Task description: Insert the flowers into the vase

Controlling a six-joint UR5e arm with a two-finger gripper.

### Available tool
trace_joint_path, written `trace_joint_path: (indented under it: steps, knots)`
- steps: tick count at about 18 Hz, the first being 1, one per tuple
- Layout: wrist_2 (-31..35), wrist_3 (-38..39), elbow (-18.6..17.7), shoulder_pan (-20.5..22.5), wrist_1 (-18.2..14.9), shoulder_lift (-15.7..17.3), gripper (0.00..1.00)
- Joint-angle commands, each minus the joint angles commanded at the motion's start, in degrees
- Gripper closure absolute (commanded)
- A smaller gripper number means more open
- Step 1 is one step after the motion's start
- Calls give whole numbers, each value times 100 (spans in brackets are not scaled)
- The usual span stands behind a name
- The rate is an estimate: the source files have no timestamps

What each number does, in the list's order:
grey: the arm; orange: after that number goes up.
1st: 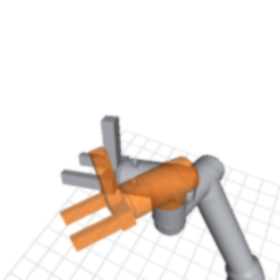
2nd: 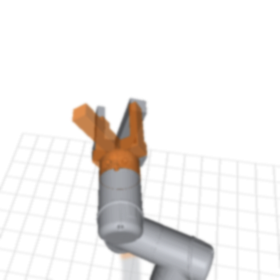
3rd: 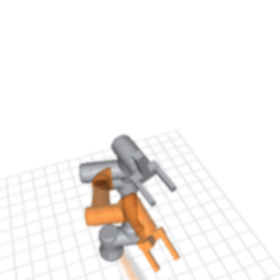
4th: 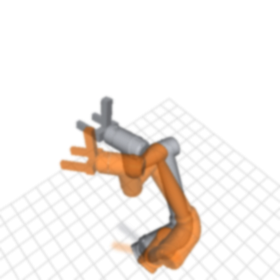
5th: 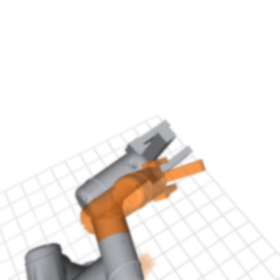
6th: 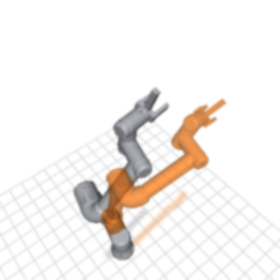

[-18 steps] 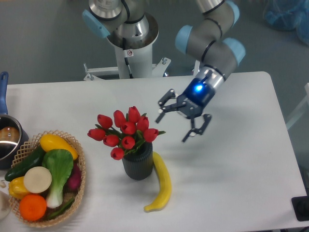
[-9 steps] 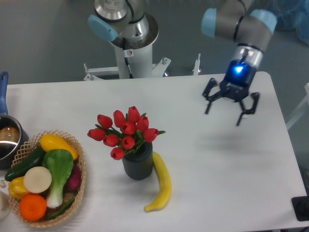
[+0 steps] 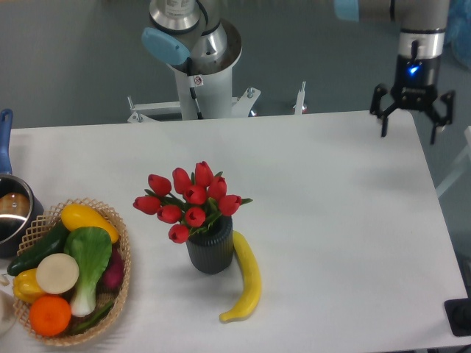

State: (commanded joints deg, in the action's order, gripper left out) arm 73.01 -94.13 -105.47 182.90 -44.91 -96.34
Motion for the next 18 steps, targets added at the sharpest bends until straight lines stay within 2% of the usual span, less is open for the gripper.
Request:
trace_joint_path:
  steps: [1,3,6,10,12,13,16,17,18]
  knots:
    - [351,0,0,9,-26,167,0]
    - [880,-35,70,227,-419,448,0]
    - [934,-376,324,404,-1280,730,0]
    - [1014,-1684,711,1027,-2703,1047,0]
    - [1066,-1942,904,1230,-3284,1169,0]
    - [1223,-1951,940,1283,-3418,1231,0]
    - [1523,-1960,1019,1380,-3498,1433,0]
    - [1532,-1960,1133,1397,-3646,1469,0]
    - [1523,-1960,1273,1415,-3943,1469,0]
